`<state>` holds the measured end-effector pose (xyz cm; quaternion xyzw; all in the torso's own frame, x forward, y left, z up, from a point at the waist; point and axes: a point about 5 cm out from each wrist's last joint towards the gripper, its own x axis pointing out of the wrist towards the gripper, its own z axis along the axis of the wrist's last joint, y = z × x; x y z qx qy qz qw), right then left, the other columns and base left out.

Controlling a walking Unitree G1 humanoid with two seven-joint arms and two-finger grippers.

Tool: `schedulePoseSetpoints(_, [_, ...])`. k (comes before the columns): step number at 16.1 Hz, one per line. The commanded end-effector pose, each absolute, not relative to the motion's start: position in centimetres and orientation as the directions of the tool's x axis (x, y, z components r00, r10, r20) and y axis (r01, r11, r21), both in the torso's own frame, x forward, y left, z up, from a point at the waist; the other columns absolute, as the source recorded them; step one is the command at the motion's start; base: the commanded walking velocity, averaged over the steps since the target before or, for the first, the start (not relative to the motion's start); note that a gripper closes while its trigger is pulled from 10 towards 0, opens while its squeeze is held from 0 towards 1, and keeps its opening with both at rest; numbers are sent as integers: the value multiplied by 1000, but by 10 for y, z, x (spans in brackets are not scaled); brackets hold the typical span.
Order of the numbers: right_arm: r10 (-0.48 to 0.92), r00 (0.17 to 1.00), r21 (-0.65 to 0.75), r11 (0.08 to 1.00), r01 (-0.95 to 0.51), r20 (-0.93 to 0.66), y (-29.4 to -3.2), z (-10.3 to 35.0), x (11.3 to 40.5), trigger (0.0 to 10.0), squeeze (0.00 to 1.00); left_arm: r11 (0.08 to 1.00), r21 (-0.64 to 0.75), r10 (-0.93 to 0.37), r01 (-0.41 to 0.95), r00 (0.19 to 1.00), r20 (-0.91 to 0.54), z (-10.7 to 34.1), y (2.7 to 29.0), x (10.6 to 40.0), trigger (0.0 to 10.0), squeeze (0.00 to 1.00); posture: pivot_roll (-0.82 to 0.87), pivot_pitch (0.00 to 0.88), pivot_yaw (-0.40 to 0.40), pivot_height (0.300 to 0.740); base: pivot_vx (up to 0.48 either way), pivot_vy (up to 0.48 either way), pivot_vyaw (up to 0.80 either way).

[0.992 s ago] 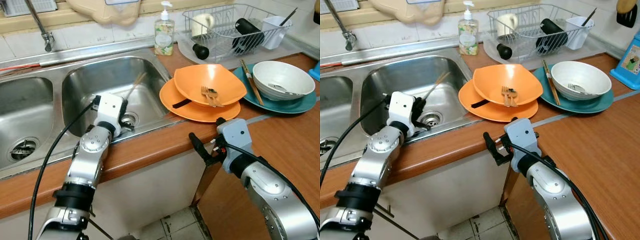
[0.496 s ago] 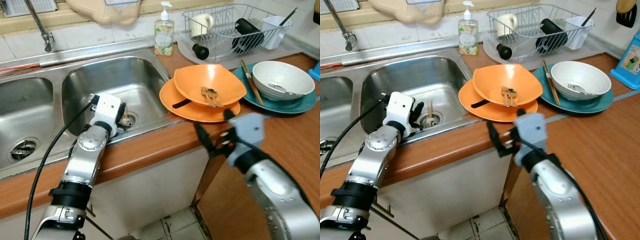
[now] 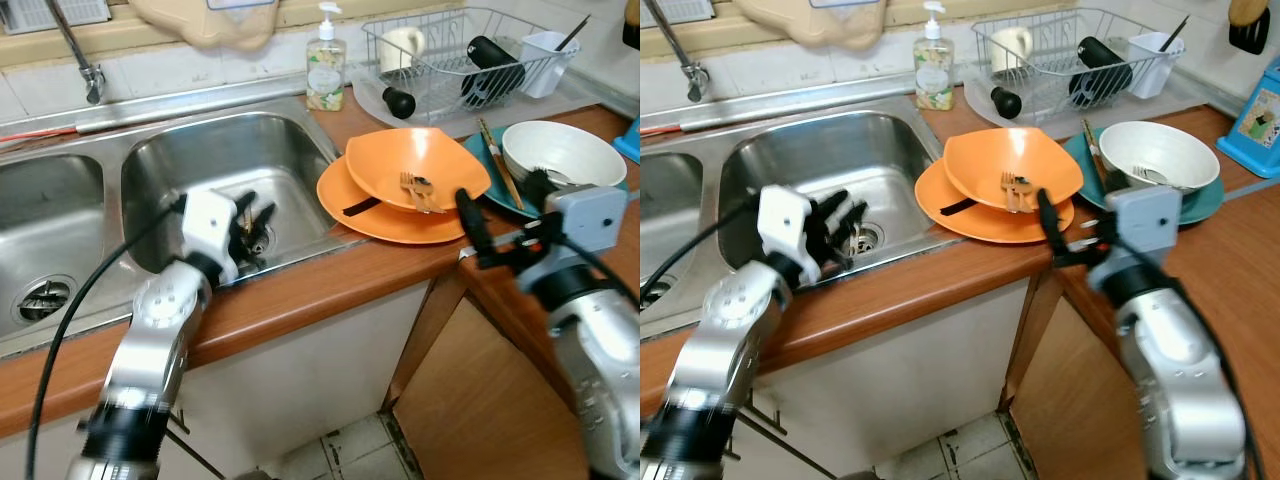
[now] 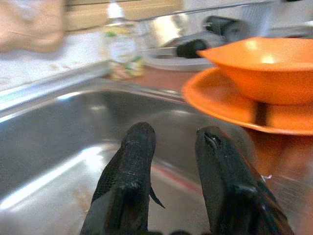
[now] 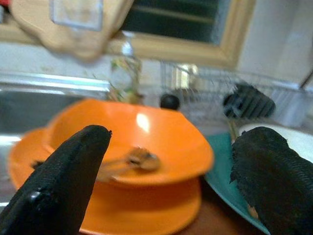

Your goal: Kitchen organization

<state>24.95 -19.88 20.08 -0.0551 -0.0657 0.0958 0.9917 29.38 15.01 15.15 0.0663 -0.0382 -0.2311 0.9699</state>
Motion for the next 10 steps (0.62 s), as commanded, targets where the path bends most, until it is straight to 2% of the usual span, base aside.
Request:
schedulePoseSetpoints(1, [210, 973, -105, 974, -200, 99, -201, 200, 252, 10000, 553, 861, 147, -498, 487, 866, 46, 156, 147, 287, 10000, 0, -174, 0, 18, 740, 0, 0, 0])
schedulePoseSetpoints(2, [223, 971, -100, 972, -214, 91, -201, 200, 253, 10000, 0, 854, 138, -512, 502, 858, 45, 156, 146, 283, 10000, 0, -174, 0, 14, 740, 0, 0, 0])
schedulePoseSetpoints(3, [287, 955, -82, 956, -281, 73, -196, 198, 254, 10000, 0, 835, 115, -545, 538, 838, 40, 154, 142, 274, 10000, 0, -174, 0, 13, 740, 0, 0, 0])
schedulePoseSetpoints(5, [330, 941, -74, 943, -325, 72, -191, 198, 253, 10000, 0, 823, 97, -565, 560, 824, 39, 154, 139, 270, 10000, 0, -173, 0, 9, 740, 0, 0, 0])
schedulePoseSetpoints(10, [334, 942, -79, 941, -330, 36, -189, 195, 257, 10000, 0, 790, 68, -612, 609, 790, 30, 156, 128, 261, 10000, 0, -174, 0, 14, 740, 0, 0, 0])
